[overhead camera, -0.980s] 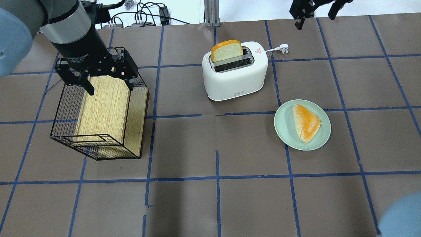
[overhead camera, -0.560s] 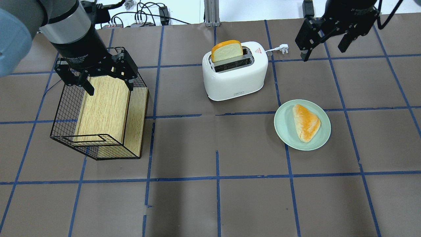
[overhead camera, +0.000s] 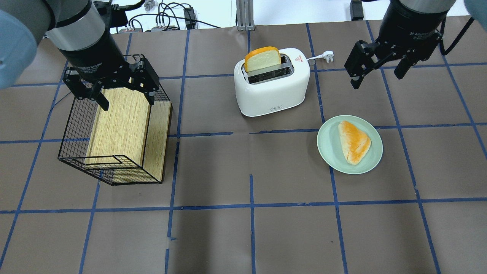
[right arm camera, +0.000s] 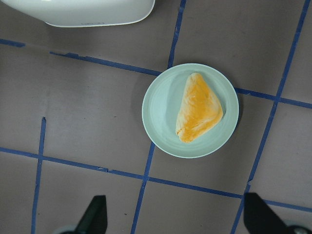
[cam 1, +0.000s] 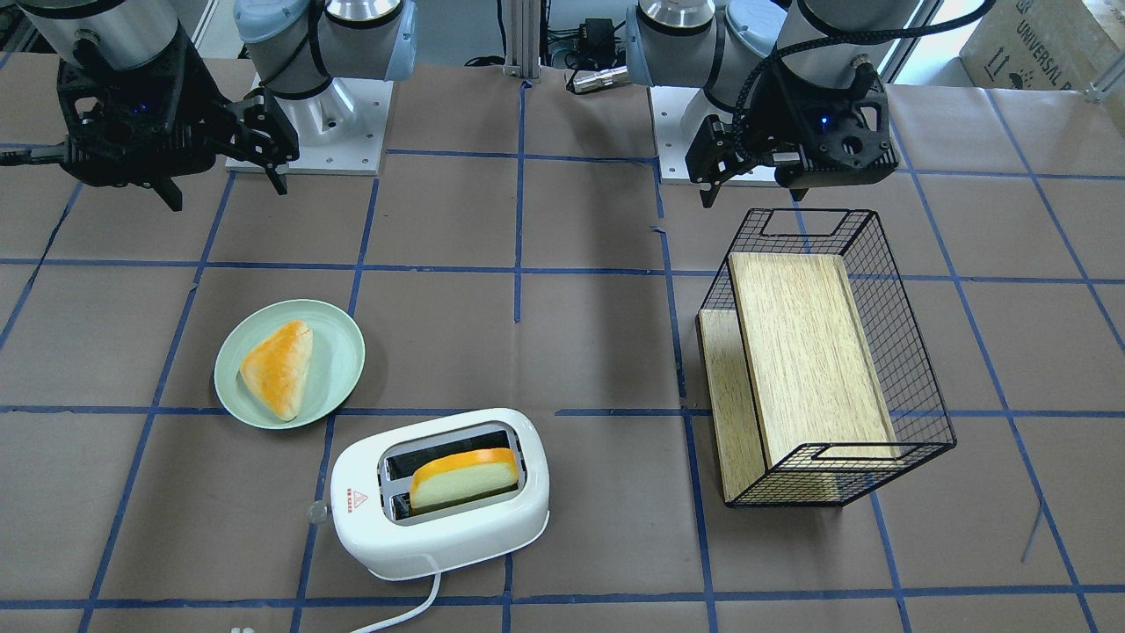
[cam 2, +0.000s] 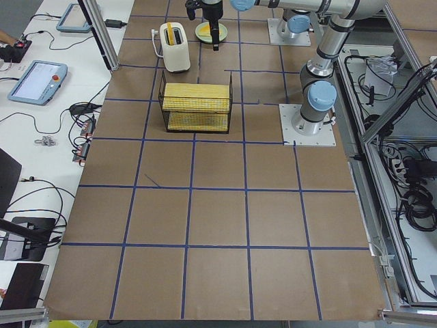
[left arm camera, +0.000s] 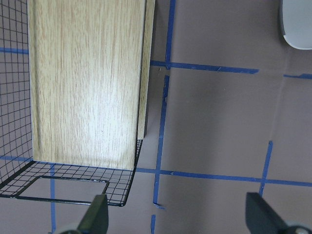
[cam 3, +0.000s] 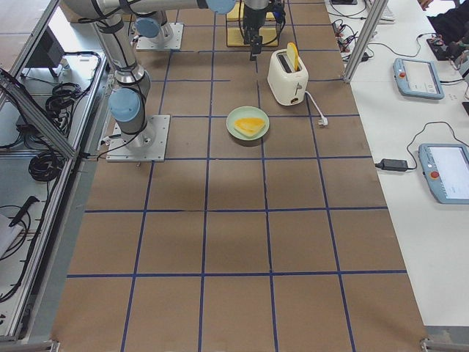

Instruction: Press toaster with right arm

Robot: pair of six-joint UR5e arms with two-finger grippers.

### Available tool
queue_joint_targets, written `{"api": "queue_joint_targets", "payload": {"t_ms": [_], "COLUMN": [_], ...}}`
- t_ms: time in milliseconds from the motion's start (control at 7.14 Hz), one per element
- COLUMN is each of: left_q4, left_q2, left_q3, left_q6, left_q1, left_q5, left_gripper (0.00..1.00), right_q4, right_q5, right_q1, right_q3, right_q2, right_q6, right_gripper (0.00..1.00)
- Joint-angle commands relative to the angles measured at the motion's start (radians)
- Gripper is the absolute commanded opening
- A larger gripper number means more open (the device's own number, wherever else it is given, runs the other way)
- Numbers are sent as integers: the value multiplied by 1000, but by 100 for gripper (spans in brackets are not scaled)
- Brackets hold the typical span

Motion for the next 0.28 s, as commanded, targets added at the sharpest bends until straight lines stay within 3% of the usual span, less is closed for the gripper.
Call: {"api": "queue_joint_targets", "payload": {"t_ms": [0,140], "left_q4": [-1,-1], "left_q2": [0,0], "left_q3": [0,0], "left_q6": [0,0], "left_q1": [0,0], "left_q5": [0,0], "left_gripper": [100,100], "right_q4": [0,-2], "right_q5": [4,1], "right_q1": [-1,-1], "right_q3": [3,3], "right_q2": [2,2], "right_q6": [-4,-4], "right_gripper": [100,100]}}
